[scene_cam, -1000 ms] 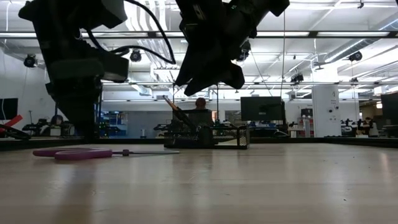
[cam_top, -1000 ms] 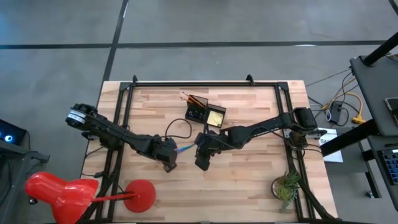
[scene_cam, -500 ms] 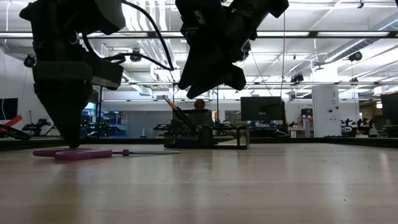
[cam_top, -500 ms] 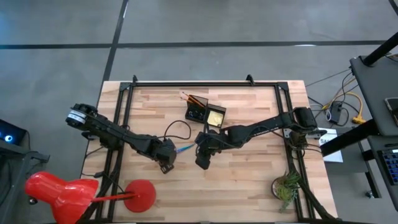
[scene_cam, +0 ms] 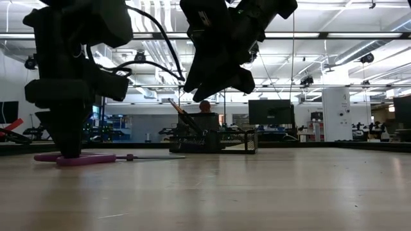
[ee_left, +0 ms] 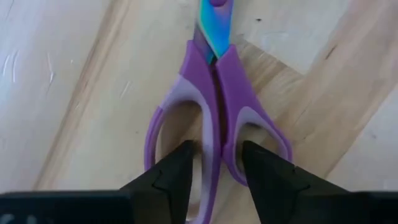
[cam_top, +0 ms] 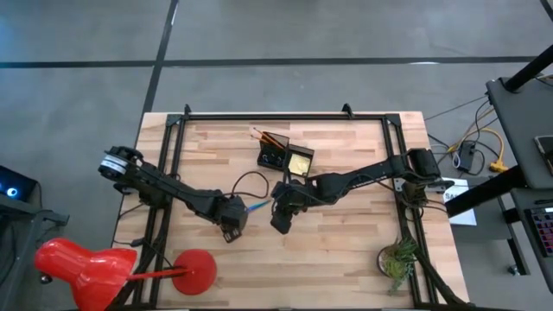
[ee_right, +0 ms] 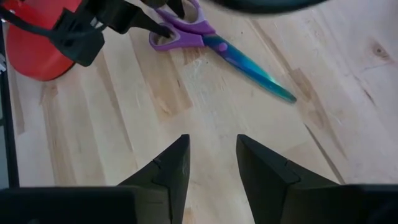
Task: Pick and place office supplies into organizer
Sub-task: Put the violet scissors into the black desk organizer
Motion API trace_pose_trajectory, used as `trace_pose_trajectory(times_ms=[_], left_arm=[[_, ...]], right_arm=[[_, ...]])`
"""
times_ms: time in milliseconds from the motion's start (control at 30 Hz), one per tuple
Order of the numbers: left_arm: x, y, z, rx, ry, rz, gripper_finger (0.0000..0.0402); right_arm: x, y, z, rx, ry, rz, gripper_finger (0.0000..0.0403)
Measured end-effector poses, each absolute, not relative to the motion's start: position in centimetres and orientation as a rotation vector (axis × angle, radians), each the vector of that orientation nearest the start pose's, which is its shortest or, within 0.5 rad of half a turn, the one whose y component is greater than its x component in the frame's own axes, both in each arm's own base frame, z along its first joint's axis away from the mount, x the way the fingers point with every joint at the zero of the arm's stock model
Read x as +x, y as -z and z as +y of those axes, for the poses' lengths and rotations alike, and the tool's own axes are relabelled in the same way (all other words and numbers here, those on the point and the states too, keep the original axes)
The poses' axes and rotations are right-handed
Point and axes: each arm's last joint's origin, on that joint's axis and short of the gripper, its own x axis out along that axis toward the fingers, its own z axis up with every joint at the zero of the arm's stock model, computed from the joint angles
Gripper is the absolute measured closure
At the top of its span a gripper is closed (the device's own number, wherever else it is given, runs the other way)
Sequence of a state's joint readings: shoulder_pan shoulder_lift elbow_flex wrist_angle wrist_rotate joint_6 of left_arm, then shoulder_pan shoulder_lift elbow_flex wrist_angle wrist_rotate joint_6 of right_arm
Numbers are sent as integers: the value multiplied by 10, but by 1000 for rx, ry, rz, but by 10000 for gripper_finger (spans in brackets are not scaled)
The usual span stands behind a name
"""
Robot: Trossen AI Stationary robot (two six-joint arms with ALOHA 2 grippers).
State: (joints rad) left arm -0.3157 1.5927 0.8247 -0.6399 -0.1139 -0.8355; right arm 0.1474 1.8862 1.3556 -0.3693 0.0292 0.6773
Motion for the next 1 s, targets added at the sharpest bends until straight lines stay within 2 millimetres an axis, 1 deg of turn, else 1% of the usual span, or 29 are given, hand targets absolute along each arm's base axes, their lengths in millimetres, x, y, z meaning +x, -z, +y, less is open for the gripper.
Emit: trace_pose_trajectory(times_ms=[100, 333, 467, 533, 633, 733, 800, 900, 1000], left_arm=[[248, -147, -77, -372, -379, 1330, 292], [250, -149, -75, -272, -361, 1303, 356], [250, -149, -73, -232, -347, 1309, 358], [247, -151, -70, -181, -365, 1324, 358], [243, -158, -66, -39, -393, 1382, 358], [240, -173, -59, 137, -405, 1448, 358], [239, -184, -54, 265, -413, 1482, 358], [243, -208, -43, 497, -427, 1490, 358], [249, -233, -28, 728, -434, 1488, 358]], right_arm=[[399, -206, 58, 551, 197, 895, 280], [400, -207, 52, 552, 213, 889, 288], [401, -207, 52, 552, 233, 873, 294], [401, -208, 52, 553, 258, 858, 298], [399, -213, 59, 528, 297, 826, 303], [392, -227, 73, 500, 313, 778, 308], [382, -236, 85, 473, 366, 755, 310], [362, -246, 100, 407, 508, 732, 310], [340, -251, 107, 386, 666, 724, 310]])
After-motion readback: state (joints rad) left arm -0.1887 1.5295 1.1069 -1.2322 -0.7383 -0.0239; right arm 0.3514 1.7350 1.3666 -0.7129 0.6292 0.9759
